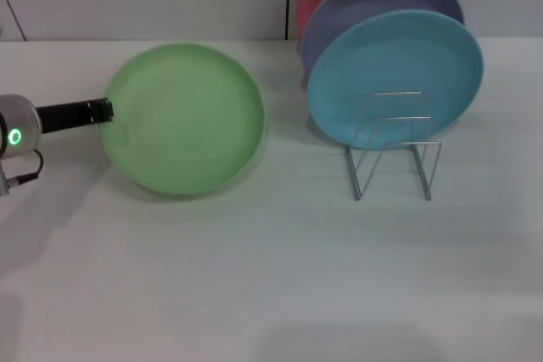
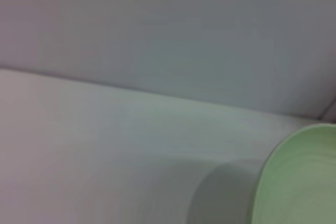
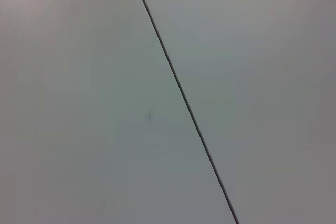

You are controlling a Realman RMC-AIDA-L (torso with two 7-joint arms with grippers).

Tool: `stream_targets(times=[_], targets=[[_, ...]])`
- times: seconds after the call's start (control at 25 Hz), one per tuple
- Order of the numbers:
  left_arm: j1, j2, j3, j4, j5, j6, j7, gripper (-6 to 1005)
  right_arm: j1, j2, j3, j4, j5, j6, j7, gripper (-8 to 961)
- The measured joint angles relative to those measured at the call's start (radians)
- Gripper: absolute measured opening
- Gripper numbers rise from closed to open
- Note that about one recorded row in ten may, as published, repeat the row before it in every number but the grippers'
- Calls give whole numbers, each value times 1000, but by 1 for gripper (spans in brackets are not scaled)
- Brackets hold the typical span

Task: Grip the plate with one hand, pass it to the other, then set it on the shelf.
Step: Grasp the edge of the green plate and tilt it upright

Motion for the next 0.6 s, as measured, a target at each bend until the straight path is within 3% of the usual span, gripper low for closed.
stream_targets(times=[0.32,0.6], targets=[[9,-2,9,2,-13,141,0,39,6,0,0,-6,0,20,0,491],[54,-1,89,3,-60,324,13,40,10,0,0,-6,0,24,-1,491]])
